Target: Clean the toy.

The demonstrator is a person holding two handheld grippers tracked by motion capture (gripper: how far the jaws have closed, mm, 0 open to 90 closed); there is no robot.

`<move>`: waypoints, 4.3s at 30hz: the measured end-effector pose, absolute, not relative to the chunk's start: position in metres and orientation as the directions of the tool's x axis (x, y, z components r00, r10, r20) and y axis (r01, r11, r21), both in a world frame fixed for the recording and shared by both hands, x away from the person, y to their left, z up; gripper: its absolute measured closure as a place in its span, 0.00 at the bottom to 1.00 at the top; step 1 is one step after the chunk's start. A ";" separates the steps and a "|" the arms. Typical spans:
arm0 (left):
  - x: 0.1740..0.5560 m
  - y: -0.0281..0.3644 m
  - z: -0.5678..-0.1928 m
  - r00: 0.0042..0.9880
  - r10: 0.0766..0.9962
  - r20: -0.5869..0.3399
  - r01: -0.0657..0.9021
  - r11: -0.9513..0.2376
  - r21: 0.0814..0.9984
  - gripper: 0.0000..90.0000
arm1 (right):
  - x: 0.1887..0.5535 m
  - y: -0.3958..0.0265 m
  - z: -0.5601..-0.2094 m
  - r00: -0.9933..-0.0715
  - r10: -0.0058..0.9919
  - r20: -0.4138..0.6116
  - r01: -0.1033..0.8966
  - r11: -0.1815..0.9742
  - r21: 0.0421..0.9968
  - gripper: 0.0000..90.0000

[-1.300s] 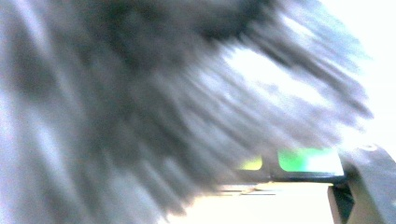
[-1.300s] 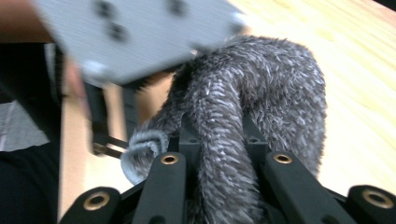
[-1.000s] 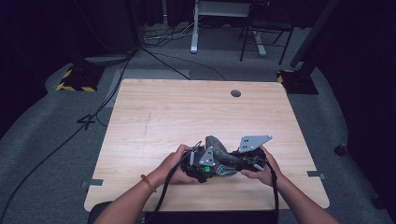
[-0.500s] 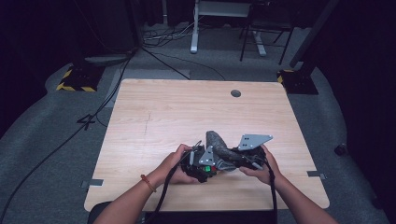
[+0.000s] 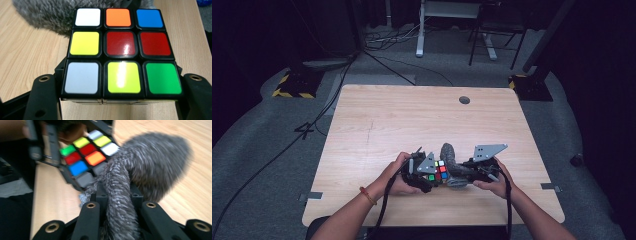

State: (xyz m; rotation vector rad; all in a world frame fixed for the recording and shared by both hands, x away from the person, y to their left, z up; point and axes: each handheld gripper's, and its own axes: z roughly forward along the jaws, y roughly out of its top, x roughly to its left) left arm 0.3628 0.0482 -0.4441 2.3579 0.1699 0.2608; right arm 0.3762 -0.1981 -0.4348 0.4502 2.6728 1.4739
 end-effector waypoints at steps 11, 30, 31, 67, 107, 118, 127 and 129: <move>0.362 0.035 -0.453 0.972 0.178 0.154 0.036 -0.758 0.651 0.37 | 0.365 -0.190 -0.424 -0.974 0.207 0.094 0.179 0.441 0.879 0.86; 0.370 0.060 -0.437 0.953 0.257 0.159 0.072 -0.704 0.707 0.37 | 0.367 -0.194 -0.432 -0.962 0.272 0.026 0.173 0.533 0.828 0.86; 0.371 0.060 -0.438 0.954 0.256 0.155 0.075 -0.705 0.705 0.37 | 0.364 -0.192 -0.429 -0.965 0.260 0.029 0.167 0.526 0.834 0.86; 0.356 0.043 -0.439 0.962 0.199 0.185 0.019 -0.728 0.686 0.37 | 0.354 -0.185 -0.413 -0.951 0.303 -0.060 0.099 0.485 0.869 0.86; 0.358 0.032 -0.443 0.955 0.192 0.226 -0.001 -0.760 0.650 0.37 | 0.350 -0.181 -0.409 -0.970 0.244 -0.020 0.097 0.460 0.883 0.85; 0.359 0.044 -0.435 0.950 0.227 0.216 0.010 -0.712 0.702 0.37 | 0.367 -0.198 -0.416 -0.938 0.345 0.001 0.178 0.482 0.858 0.85; 0.360 0.057 -0.424 0.948 0.252 0.194 0.007 -0.628 0.779 0.37 | 0.382 -0.207 -0.434 -0.935 0.350 0.064 0.248 0.513 0.822 0.85; 0.360 0.056 -0.427 0.948 0.246 0.203 0.002 -0.640 0.768 0.37 | 0.380 -0.206 -0.431 -0.951 0.292 0.099 0.235 0.478 0.847 0.85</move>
